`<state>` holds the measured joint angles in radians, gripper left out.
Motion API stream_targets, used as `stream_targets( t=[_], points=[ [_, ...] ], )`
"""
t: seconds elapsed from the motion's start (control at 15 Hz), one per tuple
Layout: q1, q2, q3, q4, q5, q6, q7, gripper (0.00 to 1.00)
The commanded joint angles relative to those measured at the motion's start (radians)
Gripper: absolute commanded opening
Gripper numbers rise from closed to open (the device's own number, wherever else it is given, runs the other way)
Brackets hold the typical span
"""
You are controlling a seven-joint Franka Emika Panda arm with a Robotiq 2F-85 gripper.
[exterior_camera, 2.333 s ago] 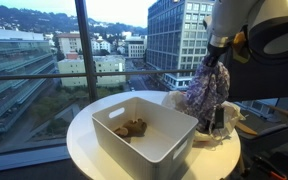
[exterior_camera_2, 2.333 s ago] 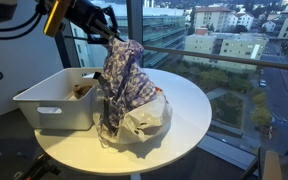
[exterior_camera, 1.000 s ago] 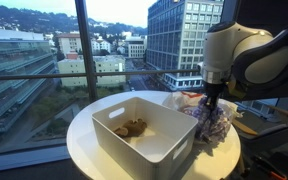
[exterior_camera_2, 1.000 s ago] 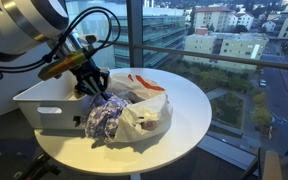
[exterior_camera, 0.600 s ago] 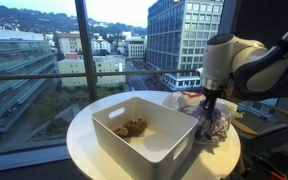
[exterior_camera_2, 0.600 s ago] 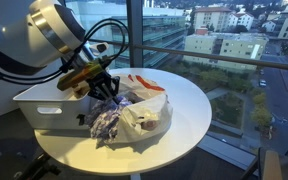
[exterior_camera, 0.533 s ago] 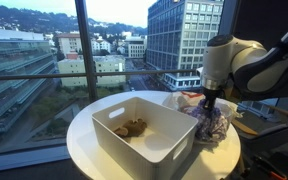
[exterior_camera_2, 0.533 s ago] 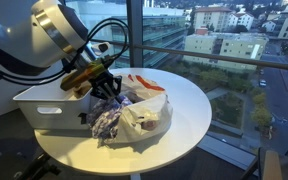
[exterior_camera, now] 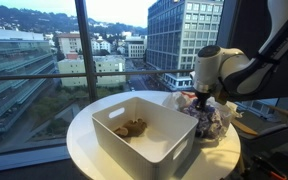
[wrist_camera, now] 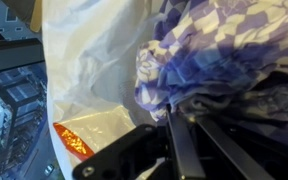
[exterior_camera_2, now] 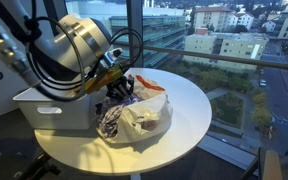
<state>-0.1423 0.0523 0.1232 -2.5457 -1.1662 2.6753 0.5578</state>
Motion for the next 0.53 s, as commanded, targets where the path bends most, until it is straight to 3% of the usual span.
stream_targets(
  t=[0.0, 0.47],
  points=[
    [-0.008, 0.145, -0.015, 0.099, -0.075, 0.043, 0.078, 0.07],
    [0.001, 0.241, -0.036, 0.179, -0.192, 0.023, 0.093, 0.07]
  ],
)
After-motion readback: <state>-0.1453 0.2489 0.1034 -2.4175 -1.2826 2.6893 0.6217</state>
